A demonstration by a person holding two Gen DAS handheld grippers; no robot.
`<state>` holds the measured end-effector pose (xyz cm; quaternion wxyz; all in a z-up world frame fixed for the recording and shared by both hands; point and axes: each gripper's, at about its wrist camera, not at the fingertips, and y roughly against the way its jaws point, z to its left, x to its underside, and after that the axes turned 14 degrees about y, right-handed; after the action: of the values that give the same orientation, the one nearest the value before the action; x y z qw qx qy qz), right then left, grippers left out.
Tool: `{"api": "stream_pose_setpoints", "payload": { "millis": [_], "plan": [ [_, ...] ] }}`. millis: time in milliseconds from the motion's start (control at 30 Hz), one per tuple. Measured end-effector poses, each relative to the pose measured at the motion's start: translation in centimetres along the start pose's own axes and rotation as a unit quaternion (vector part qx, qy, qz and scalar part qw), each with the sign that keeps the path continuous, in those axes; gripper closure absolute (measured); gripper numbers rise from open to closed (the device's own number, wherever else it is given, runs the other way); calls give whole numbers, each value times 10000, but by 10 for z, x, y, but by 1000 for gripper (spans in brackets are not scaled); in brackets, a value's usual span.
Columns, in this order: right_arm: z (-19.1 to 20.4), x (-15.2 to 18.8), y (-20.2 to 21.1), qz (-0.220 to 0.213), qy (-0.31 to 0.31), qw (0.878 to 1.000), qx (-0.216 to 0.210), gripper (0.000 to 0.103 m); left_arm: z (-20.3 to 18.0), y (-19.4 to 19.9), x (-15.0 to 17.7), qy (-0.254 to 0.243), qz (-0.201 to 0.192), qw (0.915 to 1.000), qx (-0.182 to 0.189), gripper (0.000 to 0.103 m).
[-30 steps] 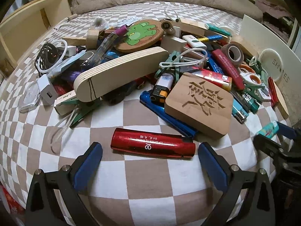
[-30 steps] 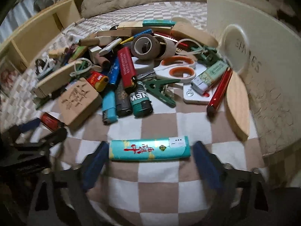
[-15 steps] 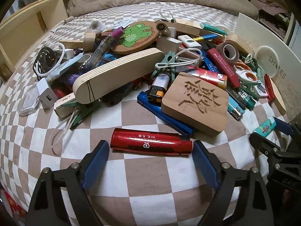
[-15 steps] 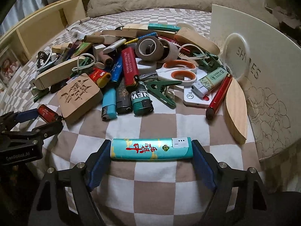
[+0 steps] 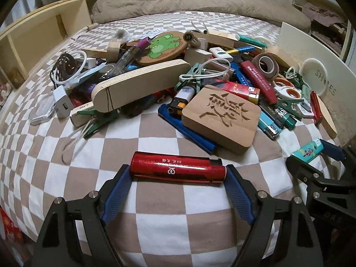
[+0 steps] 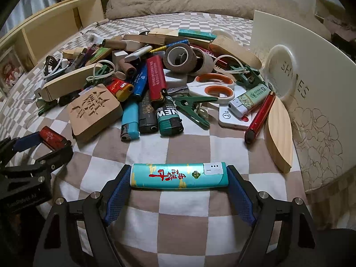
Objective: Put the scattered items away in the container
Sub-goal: 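Lift the red and teal lighters off the bed with both grippers, then carry the red and teal lighters over the white box with both grippers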
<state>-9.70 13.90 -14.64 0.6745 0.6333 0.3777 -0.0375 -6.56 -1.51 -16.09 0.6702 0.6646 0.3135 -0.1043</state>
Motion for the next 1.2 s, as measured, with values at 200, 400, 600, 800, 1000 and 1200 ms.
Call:
{"api": "stream_pose_setpoints", "payload": {
  "millis": [200, 400, 600, 800, 1000, 1200],
  "plan": [
    [1, 0, 0, -15, 29, 10000, 8, 20, -1, 6, 8, 98, -92, 9999, 44, 19],
    [0, 2, 4, -65, -58, 9999, -86, 20, -1, 15, 12, 244, -172, 9994, 194, 19],
    [-3, -2, 13, -213, -144, 9995, -166, 20, 0, 27, 8, 317, -339, 9987, 204, 19],
    [-13, -16, 40, -696, -106, 9975, 44, 20, 2, 46, -7, 464, -578, 9966, 357, 19],
    [-32, -34, 71, -1116, -103, 9934, 238, 20, -4, 66, -26, 580, -937, 9922, 575, 19],
    [-46, -46, 99, -1504, -75, 9878, 403, 20, -17, 86, -43, 595, -1226, 9870, 853, 19]
  ]
}}
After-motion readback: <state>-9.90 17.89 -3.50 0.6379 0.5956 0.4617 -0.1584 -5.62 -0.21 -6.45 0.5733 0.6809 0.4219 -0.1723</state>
